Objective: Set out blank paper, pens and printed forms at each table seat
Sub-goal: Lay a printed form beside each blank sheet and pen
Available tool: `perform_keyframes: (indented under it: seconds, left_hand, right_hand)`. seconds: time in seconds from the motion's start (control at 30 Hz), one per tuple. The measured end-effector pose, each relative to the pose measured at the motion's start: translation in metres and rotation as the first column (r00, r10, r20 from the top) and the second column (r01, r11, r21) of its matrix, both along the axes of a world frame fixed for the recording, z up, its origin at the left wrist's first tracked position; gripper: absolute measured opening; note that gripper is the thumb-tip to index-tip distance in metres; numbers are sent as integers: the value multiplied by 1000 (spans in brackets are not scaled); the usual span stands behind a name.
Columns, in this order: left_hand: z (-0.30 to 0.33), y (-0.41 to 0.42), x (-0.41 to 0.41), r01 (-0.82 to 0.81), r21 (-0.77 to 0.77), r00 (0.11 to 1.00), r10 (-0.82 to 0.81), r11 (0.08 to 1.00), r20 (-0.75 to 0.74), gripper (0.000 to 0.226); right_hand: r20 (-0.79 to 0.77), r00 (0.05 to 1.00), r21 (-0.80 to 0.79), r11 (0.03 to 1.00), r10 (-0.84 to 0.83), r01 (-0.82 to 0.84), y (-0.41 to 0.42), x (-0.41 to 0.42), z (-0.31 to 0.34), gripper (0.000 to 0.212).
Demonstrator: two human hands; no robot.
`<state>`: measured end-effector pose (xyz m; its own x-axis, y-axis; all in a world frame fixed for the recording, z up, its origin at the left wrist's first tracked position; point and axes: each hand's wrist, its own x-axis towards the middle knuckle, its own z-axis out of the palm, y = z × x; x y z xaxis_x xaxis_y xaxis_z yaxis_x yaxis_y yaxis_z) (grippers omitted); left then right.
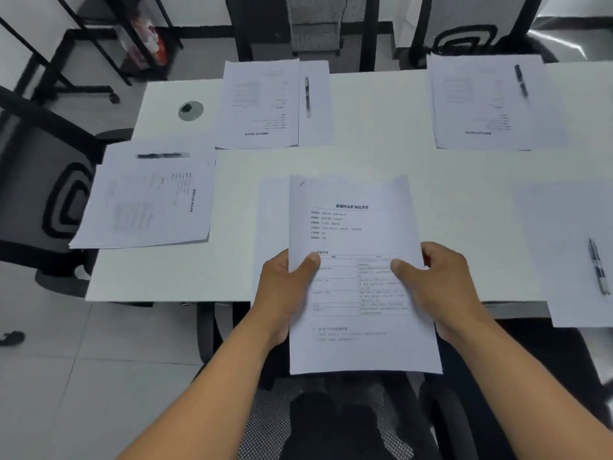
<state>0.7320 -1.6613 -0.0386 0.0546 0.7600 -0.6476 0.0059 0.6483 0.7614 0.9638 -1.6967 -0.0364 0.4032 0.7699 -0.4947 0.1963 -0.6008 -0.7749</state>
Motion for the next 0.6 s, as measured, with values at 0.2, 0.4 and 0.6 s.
perform_keyframes:
  seconds: [0.2,0.4,0.6]
  left_hand:
    - [-26,0,-12,24,-63,999,-22,998,32,28]
    - [-39,-3,-21,39,-87,999,-38,995,12,29]
    - [-43,-10,-30,7,-139,999,-2,990,39,30]
  right_hand:
    - [44,996,-3,997,-72,72,0,-4,-27,22]
    - [-9,1000,-82,997,-6,5,-2,7,-51,48]
    - [28,999,-114,993,19,-16,1,12,-65,50]
